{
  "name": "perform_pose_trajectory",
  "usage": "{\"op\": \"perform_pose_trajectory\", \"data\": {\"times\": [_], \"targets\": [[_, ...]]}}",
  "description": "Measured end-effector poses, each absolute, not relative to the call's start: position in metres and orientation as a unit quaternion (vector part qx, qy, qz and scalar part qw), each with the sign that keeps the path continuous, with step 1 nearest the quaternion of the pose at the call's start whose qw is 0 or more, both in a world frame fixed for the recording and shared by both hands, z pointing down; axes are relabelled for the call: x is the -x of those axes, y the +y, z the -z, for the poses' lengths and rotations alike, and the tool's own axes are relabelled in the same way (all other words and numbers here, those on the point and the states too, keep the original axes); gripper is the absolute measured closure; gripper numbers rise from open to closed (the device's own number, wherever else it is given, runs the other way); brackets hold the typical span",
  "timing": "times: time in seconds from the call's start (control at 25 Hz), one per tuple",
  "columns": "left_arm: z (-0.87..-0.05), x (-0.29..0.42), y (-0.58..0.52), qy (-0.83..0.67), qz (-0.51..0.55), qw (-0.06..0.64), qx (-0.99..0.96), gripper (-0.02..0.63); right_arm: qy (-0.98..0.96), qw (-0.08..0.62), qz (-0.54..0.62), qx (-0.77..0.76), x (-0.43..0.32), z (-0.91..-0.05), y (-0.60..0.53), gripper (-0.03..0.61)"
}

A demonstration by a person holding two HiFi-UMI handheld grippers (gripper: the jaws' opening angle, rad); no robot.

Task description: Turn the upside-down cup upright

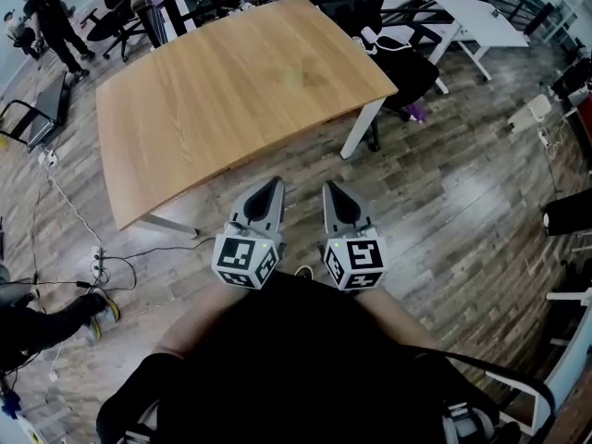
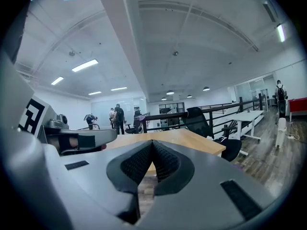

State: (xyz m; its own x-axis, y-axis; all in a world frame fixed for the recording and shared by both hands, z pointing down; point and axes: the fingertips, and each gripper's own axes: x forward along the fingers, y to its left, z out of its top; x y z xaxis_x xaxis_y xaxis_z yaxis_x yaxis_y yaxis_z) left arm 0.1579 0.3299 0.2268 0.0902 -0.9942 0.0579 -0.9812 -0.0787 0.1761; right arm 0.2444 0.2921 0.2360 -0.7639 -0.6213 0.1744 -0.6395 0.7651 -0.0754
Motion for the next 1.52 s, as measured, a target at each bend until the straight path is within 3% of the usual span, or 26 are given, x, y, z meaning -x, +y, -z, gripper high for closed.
{"op": "perform_pose_trajectory", "data": {"times": [0.44, 0.96, 1.16, 1.36, 1.4, 1.52], "targets": [[-0.243, -0.113, 0.257, -0.691, 0.031, 0.091, -0.716, 0.606, -0.926, 0.096, -0.095, -0.353, -0.222, -0.267, 0.195, 0.565], [-0.307, 0.064, 0.029, -0.673, -0.010, 0.091, -0.734, 0.606, -0.907, 0.168, -0.122, -0.367, -0.056, -0.340, -0.031, 0.564], [-0.342, 0.094, -0.042, -0.646, -0.036, 0.089, -0.757, 0.606, -0.898, 0.177, -0.130, -0.381, -0.015, -0.373, -0.095, 0.563], [-0.394, 0.105, -0.094, -0.642, -0.040, 0.131, -0.755, 0.606, -0.903, 0.178, -0.147, -0.362, 0.020, -0.410, -0.139, 0.561], [-0.404, 0.107, -0.105, -0.642, -0.038, 0.136, -0.754, 0.606, -0.907, 0.178, -0.147, -0.353, 0.027, -0.417, -0.147, 0.544], [-0.435, 0.111, -0.135, -0.644, -0.033, 0.151, -0.749, 0.606, -0.921, 0.179, -0.132, -0.319, 0.046, -0.436, -0.169, 0.403]]}}
